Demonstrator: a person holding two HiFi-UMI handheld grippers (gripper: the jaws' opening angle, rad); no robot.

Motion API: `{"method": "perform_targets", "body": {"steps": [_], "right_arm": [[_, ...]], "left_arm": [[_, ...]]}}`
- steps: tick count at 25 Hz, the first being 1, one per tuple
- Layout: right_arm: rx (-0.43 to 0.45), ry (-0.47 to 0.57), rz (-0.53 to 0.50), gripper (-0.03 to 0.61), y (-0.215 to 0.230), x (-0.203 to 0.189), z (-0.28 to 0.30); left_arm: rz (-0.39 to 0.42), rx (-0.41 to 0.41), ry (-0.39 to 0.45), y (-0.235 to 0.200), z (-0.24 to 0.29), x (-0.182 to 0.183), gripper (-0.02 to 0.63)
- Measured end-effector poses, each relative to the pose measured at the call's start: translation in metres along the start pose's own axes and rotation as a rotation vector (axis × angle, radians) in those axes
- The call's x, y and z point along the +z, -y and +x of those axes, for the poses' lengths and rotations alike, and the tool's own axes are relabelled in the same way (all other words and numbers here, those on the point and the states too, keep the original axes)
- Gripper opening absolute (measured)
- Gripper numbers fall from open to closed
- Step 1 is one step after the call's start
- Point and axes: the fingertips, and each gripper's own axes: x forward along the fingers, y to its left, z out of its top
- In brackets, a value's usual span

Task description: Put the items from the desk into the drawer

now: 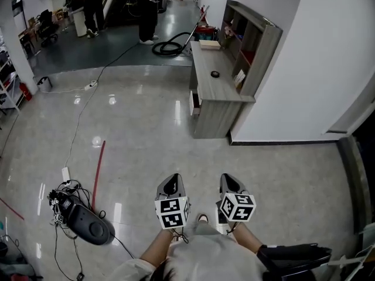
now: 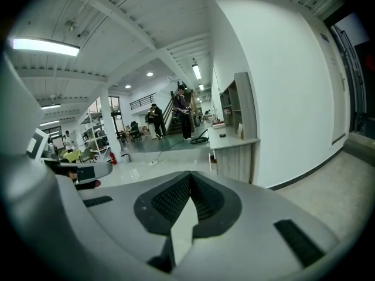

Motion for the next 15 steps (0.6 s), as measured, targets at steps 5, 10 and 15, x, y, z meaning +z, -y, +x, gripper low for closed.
{"method": "perform_targets", "body": {"steps": [5,10,15], "right_arm": [[0.029,-0.014,-0.014,-0.002,-0.008,0.005,0.025],[0.060,-0.017,-0.002,-0.002,-0.012,0.013,0.059],[0.074,-0.002,0.042,-0.002,0.000,0.032,0.105]], "left_arm": [[-0.013,0.011,-0.008,-0.011,0.015,0.003,0.003],[-0.011,0.030,-0.013,-0.025,0.037,0.008,0.003],[0.025,0.044,-0.044,-0.033,0.076,0.020,0.003]]}}
